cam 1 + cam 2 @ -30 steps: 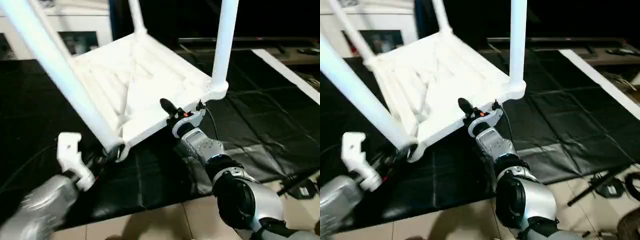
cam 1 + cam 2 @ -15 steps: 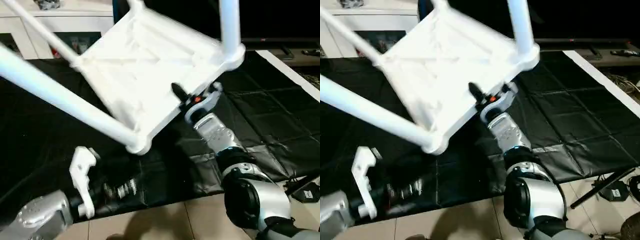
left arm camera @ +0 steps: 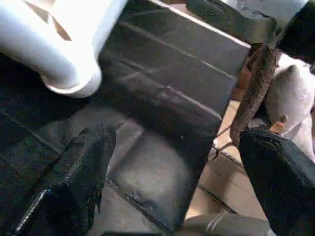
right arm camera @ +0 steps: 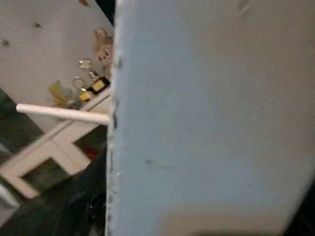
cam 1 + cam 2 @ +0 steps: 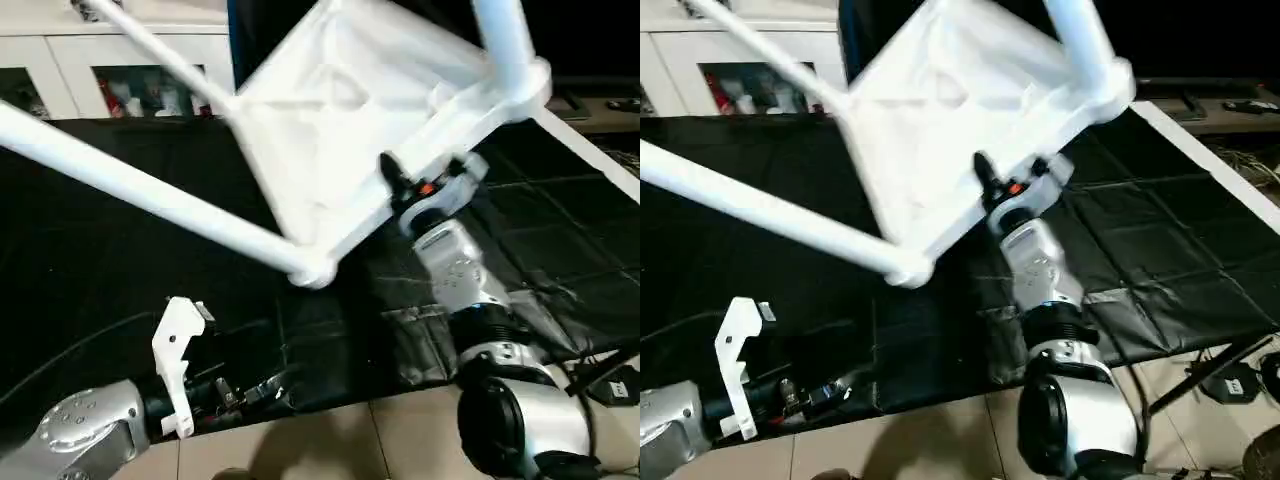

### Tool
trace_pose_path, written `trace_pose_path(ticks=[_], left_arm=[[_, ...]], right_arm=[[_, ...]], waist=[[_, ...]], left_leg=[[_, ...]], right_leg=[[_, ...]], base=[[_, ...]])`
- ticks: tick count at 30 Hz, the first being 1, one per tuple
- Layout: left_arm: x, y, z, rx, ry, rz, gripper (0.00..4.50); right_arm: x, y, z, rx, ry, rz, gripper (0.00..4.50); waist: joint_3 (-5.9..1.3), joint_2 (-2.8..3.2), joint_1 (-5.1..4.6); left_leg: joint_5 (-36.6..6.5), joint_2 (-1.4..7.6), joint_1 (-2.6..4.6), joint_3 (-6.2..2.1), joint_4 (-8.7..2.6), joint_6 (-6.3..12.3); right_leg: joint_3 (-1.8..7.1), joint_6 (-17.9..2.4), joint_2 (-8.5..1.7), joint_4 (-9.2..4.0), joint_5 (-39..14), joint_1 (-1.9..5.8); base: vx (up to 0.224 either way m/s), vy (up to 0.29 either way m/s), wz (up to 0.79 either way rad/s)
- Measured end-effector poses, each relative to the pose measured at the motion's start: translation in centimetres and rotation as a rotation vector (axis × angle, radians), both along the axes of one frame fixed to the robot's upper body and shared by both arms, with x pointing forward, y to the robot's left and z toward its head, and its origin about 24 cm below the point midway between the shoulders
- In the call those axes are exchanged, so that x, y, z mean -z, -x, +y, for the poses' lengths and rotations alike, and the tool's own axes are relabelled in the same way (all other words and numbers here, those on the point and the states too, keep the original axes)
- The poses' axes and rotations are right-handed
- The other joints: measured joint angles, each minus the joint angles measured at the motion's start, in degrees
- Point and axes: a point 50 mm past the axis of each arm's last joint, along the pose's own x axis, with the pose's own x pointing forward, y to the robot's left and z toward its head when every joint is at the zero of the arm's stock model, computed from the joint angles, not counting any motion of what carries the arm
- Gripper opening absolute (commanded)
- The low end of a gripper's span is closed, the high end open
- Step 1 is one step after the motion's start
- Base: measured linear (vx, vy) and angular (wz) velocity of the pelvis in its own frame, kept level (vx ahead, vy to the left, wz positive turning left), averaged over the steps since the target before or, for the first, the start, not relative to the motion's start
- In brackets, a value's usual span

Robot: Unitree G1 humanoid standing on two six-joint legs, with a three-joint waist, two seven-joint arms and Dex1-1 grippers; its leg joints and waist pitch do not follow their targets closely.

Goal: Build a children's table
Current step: Flip table

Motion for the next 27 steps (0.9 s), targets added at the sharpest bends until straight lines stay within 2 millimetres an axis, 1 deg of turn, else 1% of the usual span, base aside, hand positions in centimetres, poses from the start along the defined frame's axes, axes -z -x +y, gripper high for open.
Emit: trace_pose_path(ticks=[4,8,13,16,19,24,25,26,27], left_arm=[[-1.3,-0.7,-0.4,0.03,0.002,-0.047,4.5],[-1.9,-0.9,-0.4,0.038,0.003,-0.071,4.5],[-2.2,-1.7,0.4,0.006,-0.042,-0.09,4.5],[-3.0,-2.5,0.6,-0.023,-0.05,-0.127,4.5],[-4.3,-3.3,0.7,-0.018,-0.071,-0.186,4.5],[-5.8,-3.9,0.7,-0.006,-0.092,-0.251,4.5],[-6.4,-4.2,0.7,-0.003,-0.108,-0.28,4.5],[-7.1,-4.5,0.7,-0.004,-0.126,-0.314,4.5],[-7.8,-4.8,0.7,-0.007,-0.141,-0.354,4.5]], right_arm=[[-1.3,0.1,-0.1,0.068,0.157,-0.048,1.96],[-1.9,0.3,0.2,0.117,0.271,-0.064,1.96],[-2.5,0.7,0.6,0.168,0.457,-0.087,1.96],[-2.7,0.9,1.0,0.177,0.56,-0.101,1.96],[-2.7,1.0,1.5,0.181,0.608,-0.106,1.95],[-2.7,1.0,2.0,0.183,0.617,-0.098,1.95],[-2.8,1.1,2.2,0.177,0.614,-0.098,1.95],[-2.8,1.1,2.5,0.17,0.612,-0.094,2.3],[-2.8,1.2,2.6,0.162,0.608,-0.092,2.51]], waist=[[-0.09,-0.14,-0.03],[-0.18,-0.29,0.08],[-0.41,-0.68,0.03],[-0.52,-0.98,0.02],[-0.61,-1.15,-0.06],[-0.63,-1.18,-0.46],[-0.63,-1.18,-0.55],[-0.64,-1.2,-0.63],[-0.67,-1.24,-0.79]], left_leg=[[0.0,-0.01,0.38,0.0,0.0,-0.01],[0.0,-0.07,0.47,-0.01,0.01,-0.01],[0.0,-0.08,0.57,-0.05,0.02,-0.01],[0.0,-0.08,0.58,-0.07,0.04,-0.01],[0.0,-0.08,0.59,-0.09,0.06,-0.01],[0.0,-0.07,0.63,-0.09,0.06,-0.01],[0.0,-0.06,0.63,-0.1,0.06,-0.01],[0.0,-0.04,0.63,-0.11,0.06,-0.02],[0.0,-0.04,0.65,-0.11,0.05,-0.02]], right_leg=[[0.02,0.05,0.01,0.06,-0.03,0.26],[0.08,0.07,0.0,0.05,-0.04,0.4],[0.09,0.09,0.01,0.05,-0.04,0.54],[0.08,0.09,0.02,0.04,-0.04,0.57],[0.08,0.09,0.02,0.05,-0.04,0.6],[0.09,0.09,0.05,0.05,-0.04,0.63],[0.09,0.09,0.06,0.07,-0.04,0.63],[0.08,0.09,0.08,0.07,-0.04,0.63],[0.09,0.09,0.09,0.08,-0.04,0.64]], base=[[0.0,0.0,0.0],[0.0,0.0,0.0],[0.0,0.0,0.0],[0.0,0.0,0.0],[0.0,0.0,0.0],[0.0,0.0,0.0],[0.0,0.0,0.0],[0.0,0.0,0.0],[0.0,0.0,0.0]])
